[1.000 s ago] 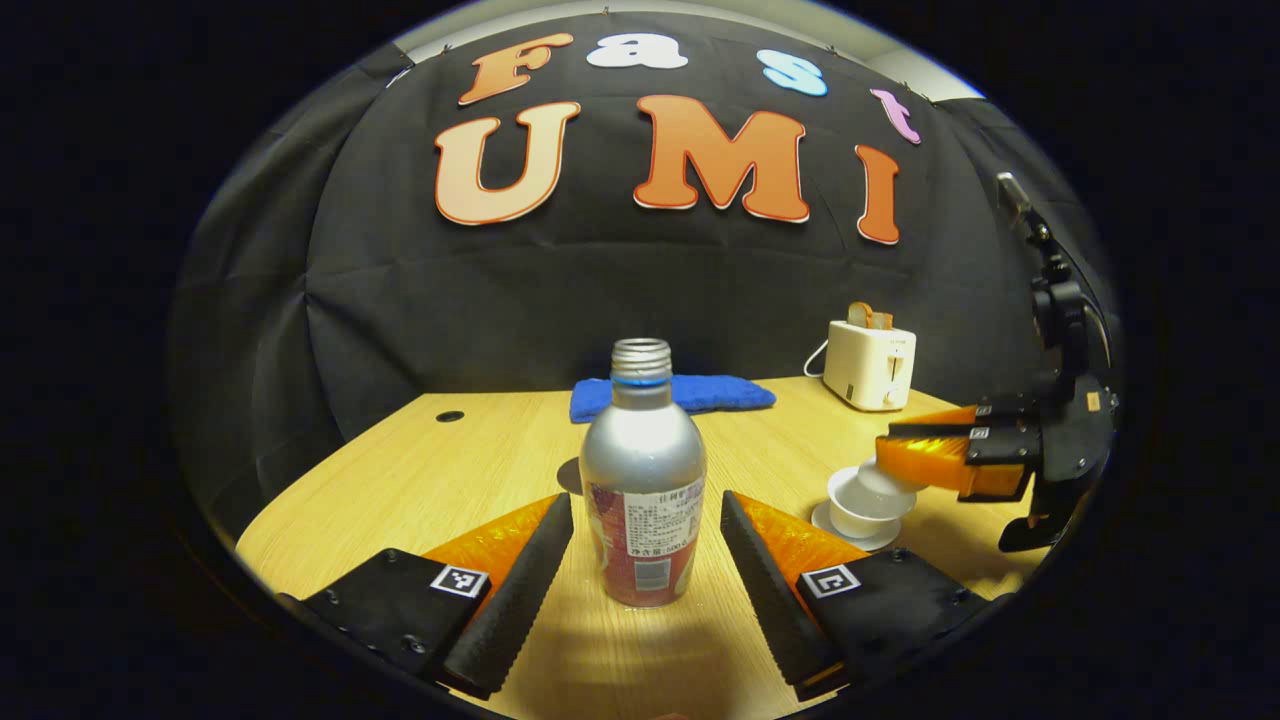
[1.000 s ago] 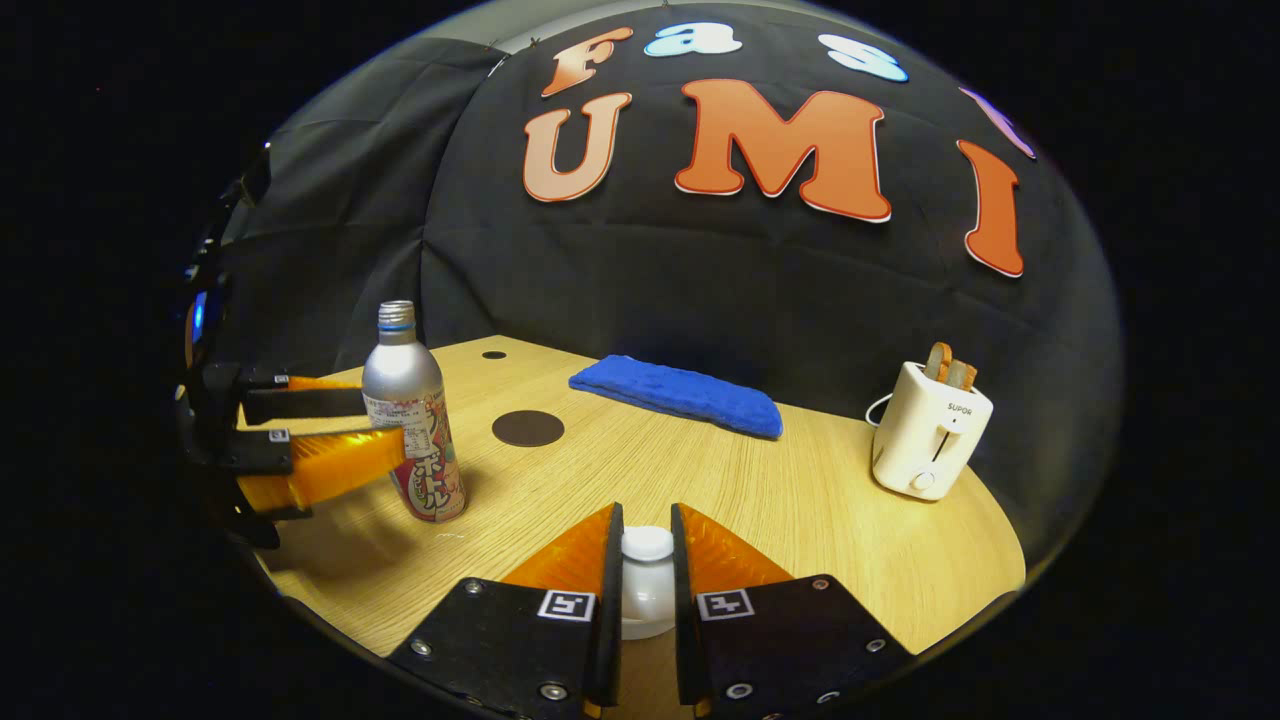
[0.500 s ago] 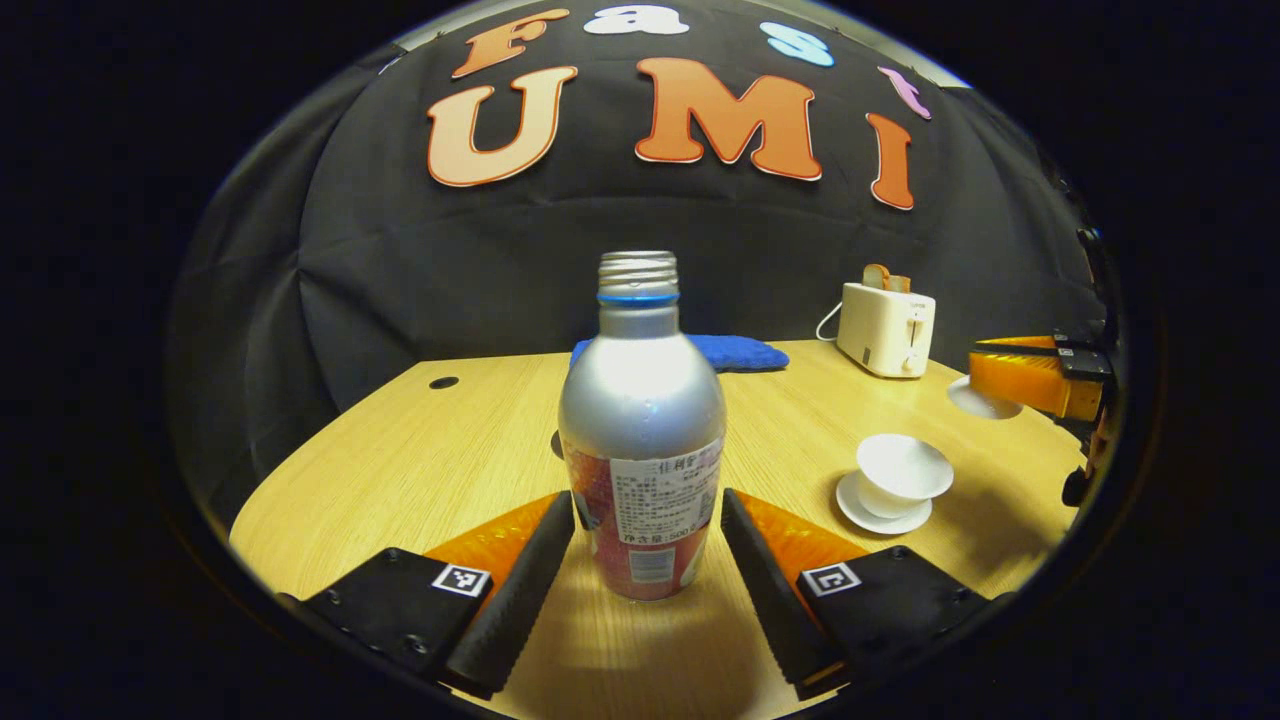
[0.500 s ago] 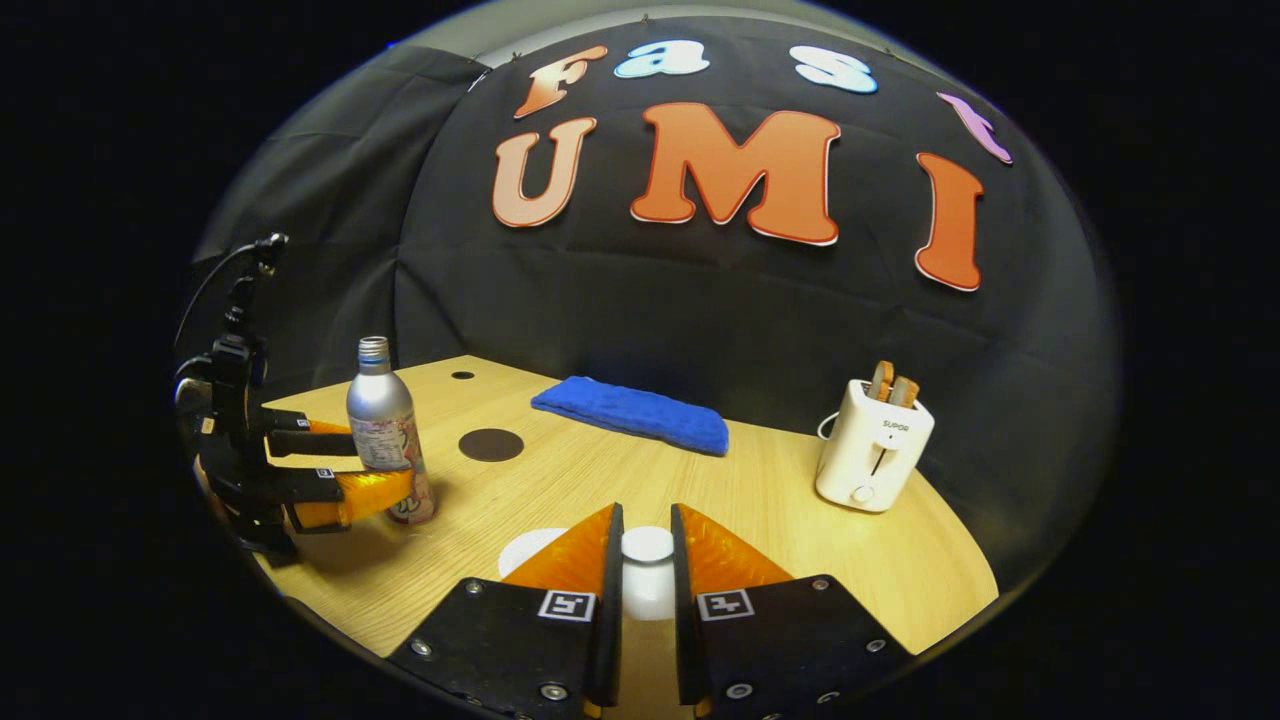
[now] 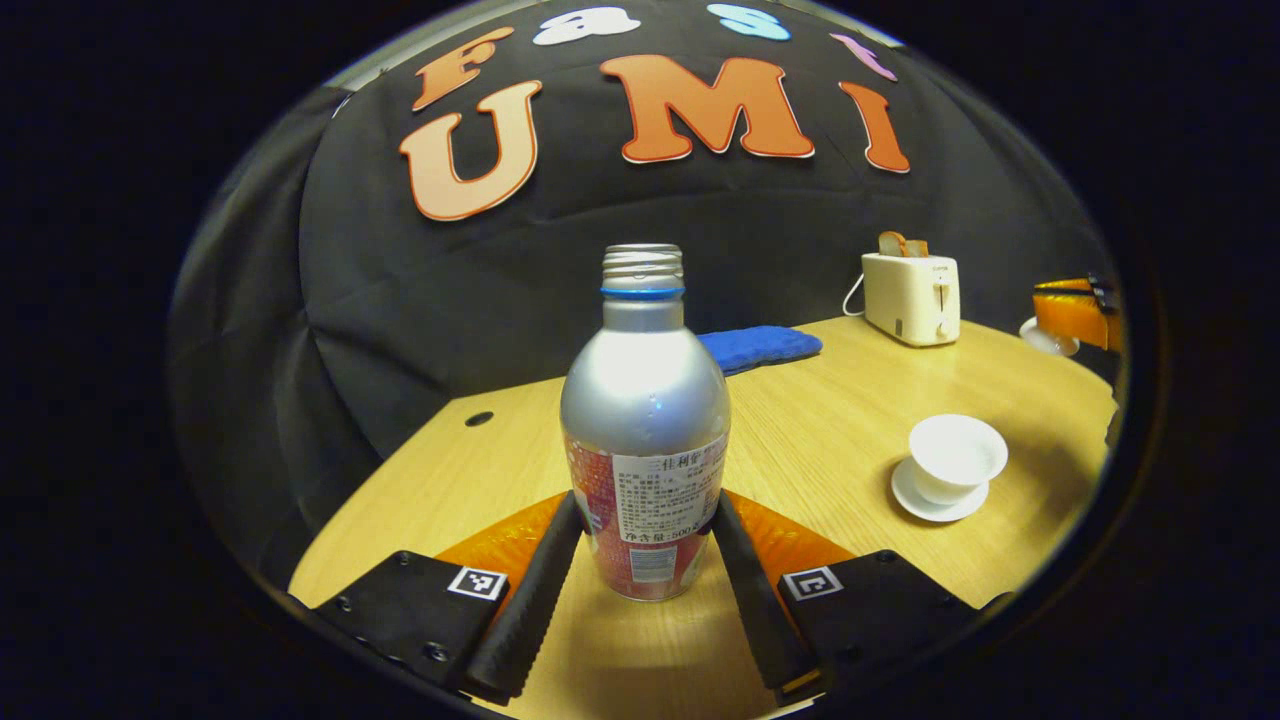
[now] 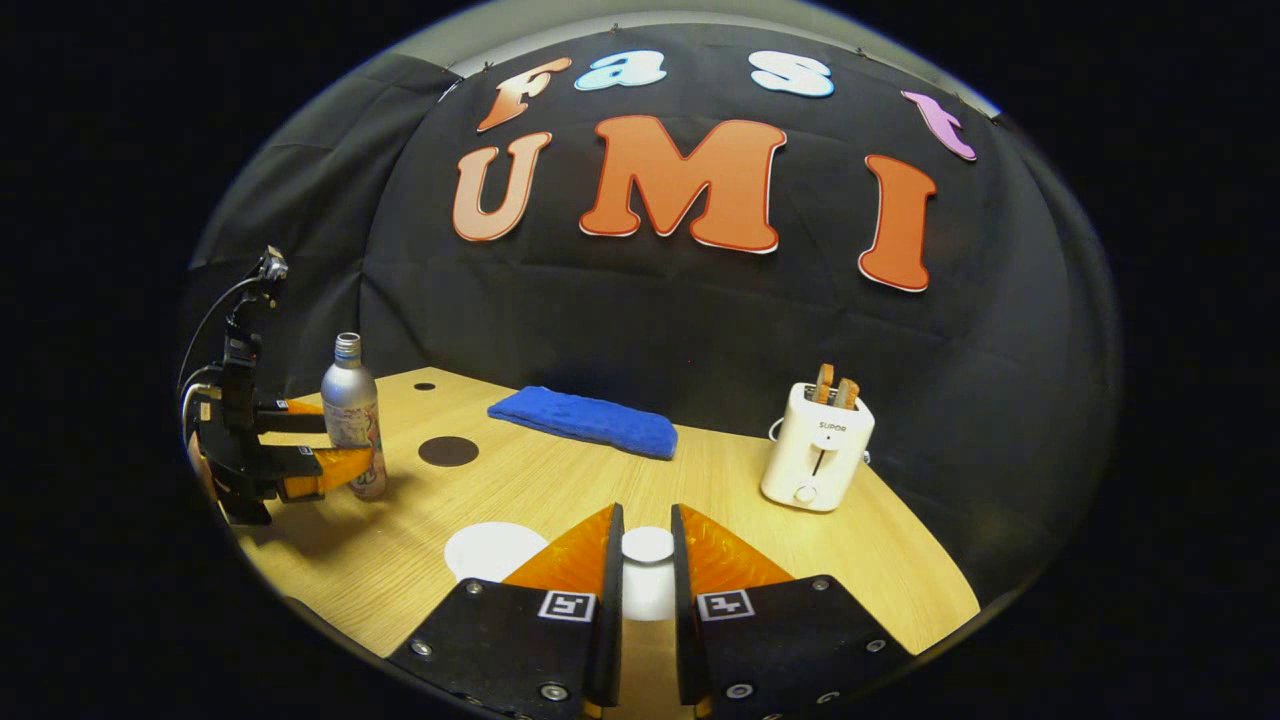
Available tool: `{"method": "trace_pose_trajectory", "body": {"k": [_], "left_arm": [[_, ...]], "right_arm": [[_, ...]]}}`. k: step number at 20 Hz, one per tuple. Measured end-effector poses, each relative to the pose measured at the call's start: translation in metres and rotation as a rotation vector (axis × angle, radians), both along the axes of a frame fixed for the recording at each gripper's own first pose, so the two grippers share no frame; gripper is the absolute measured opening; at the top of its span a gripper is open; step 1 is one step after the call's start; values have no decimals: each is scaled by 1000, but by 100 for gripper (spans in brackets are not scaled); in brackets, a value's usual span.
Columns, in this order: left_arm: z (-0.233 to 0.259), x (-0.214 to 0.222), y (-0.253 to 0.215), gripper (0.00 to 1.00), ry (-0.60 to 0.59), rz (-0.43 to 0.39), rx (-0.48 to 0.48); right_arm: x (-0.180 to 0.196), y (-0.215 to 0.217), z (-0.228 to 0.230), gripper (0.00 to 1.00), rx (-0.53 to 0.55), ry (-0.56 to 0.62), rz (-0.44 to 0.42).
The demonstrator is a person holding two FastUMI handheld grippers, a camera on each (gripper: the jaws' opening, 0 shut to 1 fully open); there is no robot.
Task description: Open the teacup lid with one hand, grasp the water bottle and pour water into the teacup with the other hand; after pouring, place the water bottle on the coaster and then close the teacup lid.
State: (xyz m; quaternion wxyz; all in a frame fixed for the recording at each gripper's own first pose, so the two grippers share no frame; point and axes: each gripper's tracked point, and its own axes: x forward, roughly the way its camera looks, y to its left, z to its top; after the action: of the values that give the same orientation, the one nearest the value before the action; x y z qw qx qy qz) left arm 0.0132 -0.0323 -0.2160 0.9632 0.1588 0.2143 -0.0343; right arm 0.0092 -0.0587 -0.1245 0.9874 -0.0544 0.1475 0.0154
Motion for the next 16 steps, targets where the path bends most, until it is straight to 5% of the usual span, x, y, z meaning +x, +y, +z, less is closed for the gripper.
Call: {"method": "trace_pose_trajectory", "body": {"k": [16], "left_arm": [[36, 30, -17, 80, -171, -152, 630]], "right_arm": [[-12, -49, 16, 23, -10, -61, -94]]}}
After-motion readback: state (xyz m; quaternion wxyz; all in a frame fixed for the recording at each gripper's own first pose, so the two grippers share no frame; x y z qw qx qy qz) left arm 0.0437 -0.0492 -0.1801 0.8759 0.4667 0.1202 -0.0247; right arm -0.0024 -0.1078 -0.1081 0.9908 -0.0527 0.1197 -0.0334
